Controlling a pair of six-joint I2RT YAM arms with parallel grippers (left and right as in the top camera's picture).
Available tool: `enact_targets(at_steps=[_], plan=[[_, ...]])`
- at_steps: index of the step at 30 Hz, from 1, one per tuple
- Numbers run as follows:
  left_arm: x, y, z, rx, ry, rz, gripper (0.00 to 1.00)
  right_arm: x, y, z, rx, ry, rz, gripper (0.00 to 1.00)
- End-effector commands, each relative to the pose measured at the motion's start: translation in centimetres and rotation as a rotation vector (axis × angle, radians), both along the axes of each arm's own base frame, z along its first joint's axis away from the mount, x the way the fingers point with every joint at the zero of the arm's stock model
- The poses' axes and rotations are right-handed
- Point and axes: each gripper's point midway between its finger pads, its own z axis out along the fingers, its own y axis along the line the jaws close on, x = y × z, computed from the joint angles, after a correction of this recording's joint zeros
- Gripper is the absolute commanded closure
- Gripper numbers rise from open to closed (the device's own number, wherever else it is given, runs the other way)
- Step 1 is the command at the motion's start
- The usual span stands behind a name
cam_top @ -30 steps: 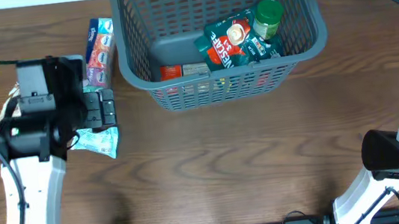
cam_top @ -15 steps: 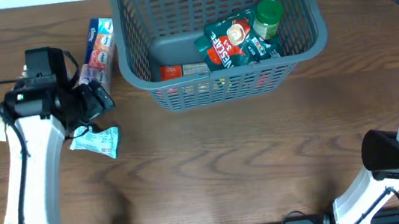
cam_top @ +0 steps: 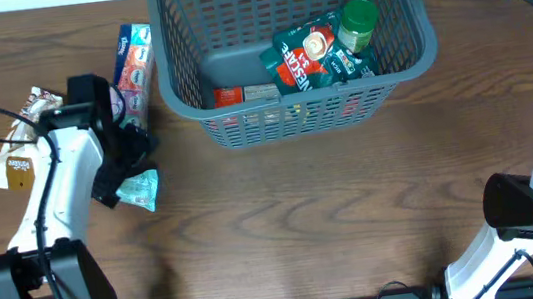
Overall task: Pack container
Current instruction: 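Reach the left gripper to the mint-green pouch and grasp it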
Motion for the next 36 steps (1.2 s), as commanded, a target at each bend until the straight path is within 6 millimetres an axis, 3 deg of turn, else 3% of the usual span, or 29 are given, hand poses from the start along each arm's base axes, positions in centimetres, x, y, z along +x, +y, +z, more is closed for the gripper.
enact_targets(at_steps=[1, 5, 11, 25, 36], plan=[[-1.6, 0.5, -1.8, 0.020, 0.053, 0.022, 0.02, -0.3, -0.2, 0.4, 0.001, -0.019, -0.022, 0.01], [-3.1, 1.2, -4.4, 0.017, 0.071, 0.051, 0.02, -0.4, -0.2, 0.5, 0.001, -0.019, -0.022, 0.01], [-2.8, 2.6, -6.4, -0.047, 0.003, 0.134, 0.02, -0.3, -0.2, 0.4, 0.001, -0.019, -0.022, 0.01], [-0.4, 3.4, -6.3, -0.062, -0.108, 0.108, 0.00, -0.3, -0.2, 0.4, 0.001, -0.019, -0.022, 0.01], [-0.5, 4.3, -6.3, -0.017, -0.103, 0.173, 0.01, -0.3, -0.2, 0.4, 0.001, -0.019, -0.022, 0.01]])
